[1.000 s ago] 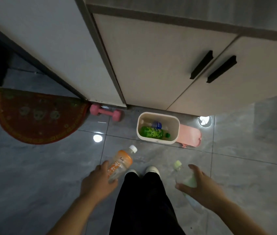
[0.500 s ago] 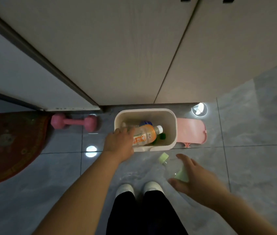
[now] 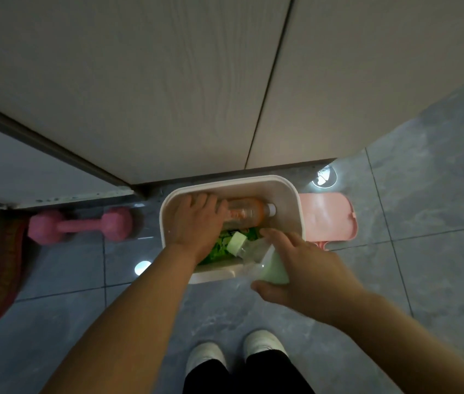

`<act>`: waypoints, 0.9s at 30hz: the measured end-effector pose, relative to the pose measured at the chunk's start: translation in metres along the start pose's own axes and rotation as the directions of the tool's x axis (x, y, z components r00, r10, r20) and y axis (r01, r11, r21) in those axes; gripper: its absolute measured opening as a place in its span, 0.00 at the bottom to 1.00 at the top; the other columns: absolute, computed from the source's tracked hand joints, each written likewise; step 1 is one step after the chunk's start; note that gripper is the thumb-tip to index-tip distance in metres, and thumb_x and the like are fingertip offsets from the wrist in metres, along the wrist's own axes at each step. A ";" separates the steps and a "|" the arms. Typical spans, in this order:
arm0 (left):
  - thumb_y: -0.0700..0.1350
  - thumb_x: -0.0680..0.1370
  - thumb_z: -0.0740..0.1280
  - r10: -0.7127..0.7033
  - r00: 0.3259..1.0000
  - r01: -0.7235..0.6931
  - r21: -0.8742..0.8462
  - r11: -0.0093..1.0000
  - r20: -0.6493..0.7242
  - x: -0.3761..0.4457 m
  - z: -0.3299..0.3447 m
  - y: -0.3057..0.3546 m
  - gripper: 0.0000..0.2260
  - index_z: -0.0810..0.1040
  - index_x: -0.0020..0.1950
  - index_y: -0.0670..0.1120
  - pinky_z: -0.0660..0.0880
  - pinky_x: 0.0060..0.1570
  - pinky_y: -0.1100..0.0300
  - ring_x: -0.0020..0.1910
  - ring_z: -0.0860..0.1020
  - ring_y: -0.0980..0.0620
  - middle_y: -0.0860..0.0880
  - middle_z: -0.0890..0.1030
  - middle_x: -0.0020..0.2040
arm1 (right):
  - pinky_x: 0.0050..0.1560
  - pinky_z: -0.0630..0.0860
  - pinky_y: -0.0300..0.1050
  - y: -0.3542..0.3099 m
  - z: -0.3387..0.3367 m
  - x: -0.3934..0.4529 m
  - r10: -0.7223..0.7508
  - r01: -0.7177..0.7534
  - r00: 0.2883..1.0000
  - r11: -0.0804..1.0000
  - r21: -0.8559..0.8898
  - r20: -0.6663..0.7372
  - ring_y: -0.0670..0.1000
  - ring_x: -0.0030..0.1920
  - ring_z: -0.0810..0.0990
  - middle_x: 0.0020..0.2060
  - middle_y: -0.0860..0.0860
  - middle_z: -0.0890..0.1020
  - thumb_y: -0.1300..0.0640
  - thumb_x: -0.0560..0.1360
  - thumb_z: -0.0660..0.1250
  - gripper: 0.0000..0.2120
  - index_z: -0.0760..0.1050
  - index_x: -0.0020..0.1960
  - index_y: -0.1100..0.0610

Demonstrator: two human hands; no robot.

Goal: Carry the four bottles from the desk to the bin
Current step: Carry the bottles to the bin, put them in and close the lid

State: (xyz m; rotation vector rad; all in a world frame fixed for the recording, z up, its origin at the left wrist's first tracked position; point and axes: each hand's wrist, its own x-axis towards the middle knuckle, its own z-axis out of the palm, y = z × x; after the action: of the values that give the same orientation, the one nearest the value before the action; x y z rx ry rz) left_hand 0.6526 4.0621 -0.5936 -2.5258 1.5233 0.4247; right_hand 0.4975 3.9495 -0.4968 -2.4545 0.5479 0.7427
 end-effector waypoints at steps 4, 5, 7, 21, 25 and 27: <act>0.43 0.69 0.72 0.011 0.998 -0.020 -0.141 0.990 -0.060 -0.024 -0.009 -0.007 0.21 0.76 0.62 0.45 0.73 0.60 0.48 0.60 0.76 0.43 0.45 0.79 0.59 | 0.54 0.76 0.50 0.000 -0.003 0.019 -0.033 0.033 0.999 0.999 -0.020 -0.012 0.52 0.59 0.77 0.64 0.48 0.72 0.33 0.67 0.63 0.38 0.52 0.70 0.45; 0.44 0.68 0.73 -0.011 0.998 0.000 -0.201 0.980 -0.054 -0.032 -0.011 -0.009 0.21 0.76 0.61 0.45 0.74 0.59 0.48 0.60 0.76 0.43 0.45 0.79 0.59 | 0.55 0.76 0.50 -0.001 -0.003 0.025 -0.047 0.046 0.999 0.999 -0.024 -0.010 0.52 0.60 0.76 0.66 0.48 0.71 0.33 0.68 0.63 0.38 0.52 0.71 0.45; 0.45 0.70 0.72 -0.098 0.994 0.081 -0.312 0.947 -0.039 -0.046 -0.014 -0.014 0.20 0.76 0.60 0.45 0.75 0.56 0.49 0.59 0.76 0.44 0.45 0.79 0.59 | 0.57 0.76 0.52 -0.005 -0.003 0.037 -0.070 0.069 0.998 0.997 -0.027 -0.004 0.53 0.62 0.75 0.68 0.49 0.69 0.35 0.68 0.65 0.38 0.52 0.71 0.45; 0.39 0.69 0.75 -0.406 0.910 0.288 -0.573 0.767 -0.087 -0.075 -0.007 -0.011 0.17 0.78 0.56 0.39 0.77 0.44 0.46 0.49 0.78 0.38 0.39 0.80 0.49 | 0.73 0.57 0.62 -0.015 0.037 0.085 -0.155 0.162 0.986 0.978 -0.134 0.061 0.58 0.72 0.65 0.70 0.53 0.69 0.50 0.72 0.66 0.29 0.59 0.71 0.49; 0.40 0.69 0.74 -0.421 0.906 0.313 -0.584 0.749 -0.053 -0.078 -0.009 -0.010 0.16 0.78 0.56 0.39 0.77 0.44 0.46 0.50 0.78 0.38 0.40 0.80 0.50 | 0.73 0.59 0.57 -0.012 0.034 0.076 -0.118 0.120 0.992 0.991 -0.051 0.035 0.56 0.70 0.67 0.69 0.52 0.70 0.51 0.74 0.63 0.26 0.61 0.70 0.50; 0.40 0.70 0.73 -0.431 0.902 0.330 -0.601 0.728 -0.028 -0.079 -0.009 -0.010 0.16 0.78 0.56 0.39 0.76 0.48 0.46 0.52 0.77 0.39 0.40 0.80 0.51 | 0.71 0.63 0.54 -0.008 0.029 0.068 -0.078 0.078 0.997 0.997 0.011 0.000 0.55 0.68 0.69 0.67 0.51 0.72 0.50 0.75 0.62 0.24 0.62 0.70 0.51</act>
State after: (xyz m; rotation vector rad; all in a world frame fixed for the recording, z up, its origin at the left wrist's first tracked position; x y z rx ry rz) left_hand 0.6276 4.1305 -0.5591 -3.3319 0.9431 0.7248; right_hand 0.5420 3.9575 -0.5558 -2.4506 0.4525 0.7068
